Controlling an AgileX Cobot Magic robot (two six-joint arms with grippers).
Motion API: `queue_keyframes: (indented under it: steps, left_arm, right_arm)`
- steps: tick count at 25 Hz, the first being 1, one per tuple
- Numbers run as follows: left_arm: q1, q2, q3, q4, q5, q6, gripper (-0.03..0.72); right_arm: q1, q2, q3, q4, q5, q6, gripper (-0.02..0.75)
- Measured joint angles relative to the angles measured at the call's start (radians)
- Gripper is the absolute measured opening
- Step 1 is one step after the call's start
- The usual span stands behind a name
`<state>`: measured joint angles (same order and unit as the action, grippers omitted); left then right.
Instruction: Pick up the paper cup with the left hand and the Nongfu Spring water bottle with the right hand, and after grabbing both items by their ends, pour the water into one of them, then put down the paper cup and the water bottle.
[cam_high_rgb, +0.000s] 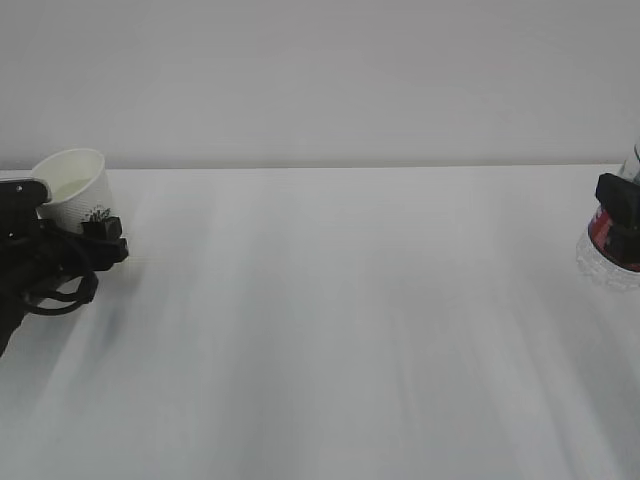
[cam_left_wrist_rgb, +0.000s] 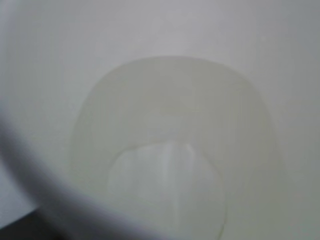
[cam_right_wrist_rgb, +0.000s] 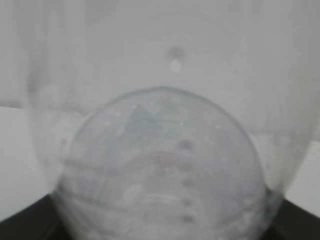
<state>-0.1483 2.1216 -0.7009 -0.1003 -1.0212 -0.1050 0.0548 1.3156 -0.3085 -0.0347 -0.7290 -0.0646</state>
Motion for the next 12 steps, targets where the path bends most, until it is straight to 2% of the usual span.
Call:
queue_keyframes:
  steps: [12]
  left_arm:
    - [0.000, 0.029, 0.000, -0.001, -0.061, -0.002, 0.468]
  right_arm:
    - [0.000, 0.000, 0.000, 0.000, 0.000, 0.000, 0.485]
